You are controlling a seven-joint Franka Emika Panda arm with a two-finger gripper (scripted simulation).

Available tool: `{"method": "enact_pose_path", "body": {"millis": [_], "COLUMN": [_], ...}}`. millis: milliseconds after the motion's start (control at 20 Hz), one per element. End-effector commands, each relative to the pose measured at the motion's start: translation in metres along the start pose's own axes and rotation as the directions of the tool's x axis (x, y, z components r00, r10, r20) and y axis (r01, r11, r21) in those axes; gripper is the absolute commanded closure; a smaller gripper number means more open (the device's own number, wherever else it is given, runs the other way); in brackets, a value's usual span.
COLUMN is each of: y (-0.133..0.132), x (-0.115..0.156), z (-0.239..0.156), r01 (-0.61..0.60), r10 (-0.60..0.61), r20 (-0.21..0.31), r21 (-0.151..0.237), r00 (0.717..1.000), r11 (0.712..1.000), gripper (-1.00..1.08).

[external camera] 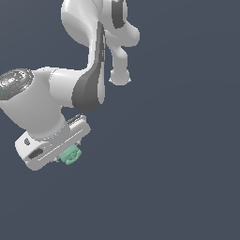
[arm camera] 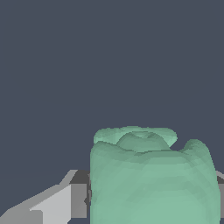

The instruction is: Pick up the object and move it to a goal position.

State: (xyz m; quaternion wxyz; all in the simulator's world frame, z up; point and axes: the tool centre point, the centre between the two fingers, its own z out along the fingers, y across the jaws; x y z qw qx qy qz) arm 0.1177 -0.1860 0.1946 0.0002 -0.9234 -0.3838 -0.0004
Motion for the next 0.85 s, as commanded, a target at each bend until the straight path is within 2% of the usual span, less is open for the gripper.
{"method": "enact_pose_path", "body": {"millis": [0,800], "y": [0.007,0.022], "x": [0.002,0.007], "z": [-0.005,-0.016], "r01": [0.000,0.000], "r10": [0.000,0.000], "r20": [0.000,0.001], "r21": [0.000,0.000], "r00": [1.000,1.000], "r11": [1.000,1.000], "gripper": [1.08,1.08]}}
